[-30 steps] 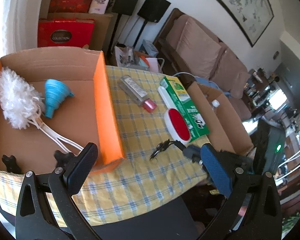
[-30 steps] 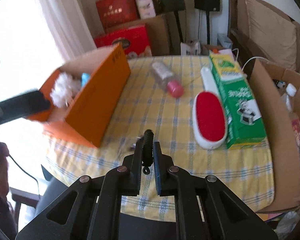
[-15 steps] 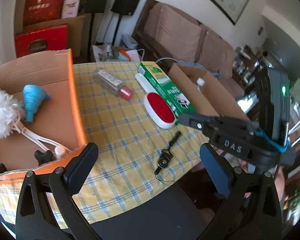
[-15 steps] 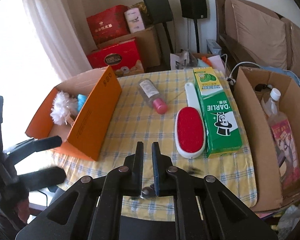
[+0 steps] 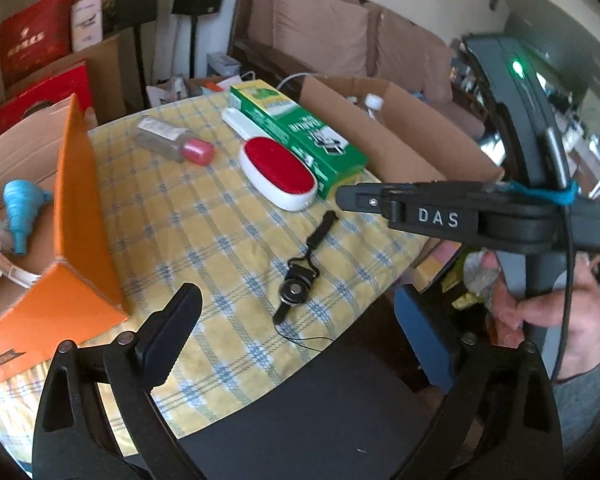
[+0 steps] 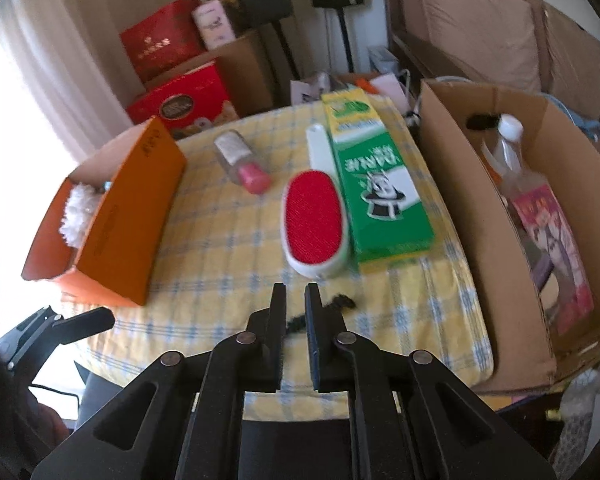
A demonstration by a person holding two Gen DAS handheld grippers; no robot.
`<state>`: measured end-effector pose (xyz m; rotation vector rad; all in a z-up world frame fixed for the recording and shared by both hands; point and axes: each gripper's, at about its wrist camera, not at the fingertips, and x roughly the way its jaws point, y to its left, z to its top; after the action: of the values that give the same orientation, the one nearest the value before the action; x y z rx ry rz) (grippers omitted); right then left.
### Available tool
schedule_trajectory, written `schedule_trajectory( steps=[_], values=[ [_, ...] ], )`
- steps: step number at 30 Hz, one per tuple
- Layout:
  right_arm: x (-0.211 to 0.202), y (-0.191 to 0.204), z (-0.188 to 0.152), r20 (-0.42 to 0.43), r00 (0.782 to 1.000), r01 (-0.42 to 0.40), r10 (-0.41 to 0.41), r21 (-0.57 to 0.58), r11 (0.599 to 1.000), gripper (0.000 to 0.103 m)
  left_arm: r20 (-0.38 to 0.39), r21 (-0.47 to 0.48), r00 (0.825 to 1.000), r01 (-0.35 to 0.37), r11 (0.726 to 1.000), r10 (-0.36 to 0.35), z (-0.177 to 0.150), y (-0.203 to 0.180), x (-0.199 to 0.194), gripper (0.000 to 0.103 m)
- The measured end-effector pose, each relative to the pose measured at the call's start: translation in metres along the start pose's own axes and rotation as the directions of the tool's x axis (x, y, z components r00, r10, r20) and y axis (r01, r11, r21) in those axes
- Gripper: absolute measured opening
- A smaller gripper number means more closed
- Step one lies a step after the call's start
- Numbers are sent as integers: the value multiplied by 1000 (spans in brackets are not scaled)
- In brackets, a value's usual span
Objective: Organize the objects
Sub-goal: 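Lift the cord with the right tool while the left tool approaches the clip, then grasp the round clip with the left tool while the right tool holds the cord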
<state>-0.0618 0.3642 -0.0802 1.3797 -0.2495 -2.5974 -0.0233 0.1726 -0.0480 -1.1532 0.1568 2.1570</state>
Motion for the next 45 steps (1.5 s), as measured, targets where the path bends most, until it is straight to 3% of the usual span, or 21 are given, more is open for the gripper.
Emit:
schedule_trajectory(
  steps=[3,11,14,20,26,29,33,38,45],
  values=[
    [5,-7,-5,-14,1000,3,-3,19,1000,32,-33,30,999,-13,999,14,-5,-6,14,83],
    [18,-13,-13,-48,999,7,-6,30,1000,32,-82,28,996,-19,999,22,-17,-2,34,67],
    [23,-13,-16,-60,998,0,2,33,999,33,-89,14,996,-16,1000,18,-18,2,37,56],
    [31,-18,-16,-64,998,1,3,66,998,33,-91,-33,996,15,999,-18,-13,9,48,55],
    [39,-24,-12,-74,997,3,4,99,995,35,-86,2,996,12,1000,-12,-5,3,60,53],
    [41,-26,-12,-76,997,-8,17,118,993,35,-104,24,994,21,999,-19,-4,-1,68,31],
    [40,-27,-13,-76,997,-9,18,119,993,35,-101,47,995,10,999,-6,-6,-2,71,20],
    [41,-27,-12,-77,997,-18,28,127,992,35,-98,23,995,31,999,-29,-7,1,68,20],
    [38,-26,-17,-98,989,-95,113,170,981,35,-44,-29,997,56,998,-57,-5,7,51,20]
  ],
)
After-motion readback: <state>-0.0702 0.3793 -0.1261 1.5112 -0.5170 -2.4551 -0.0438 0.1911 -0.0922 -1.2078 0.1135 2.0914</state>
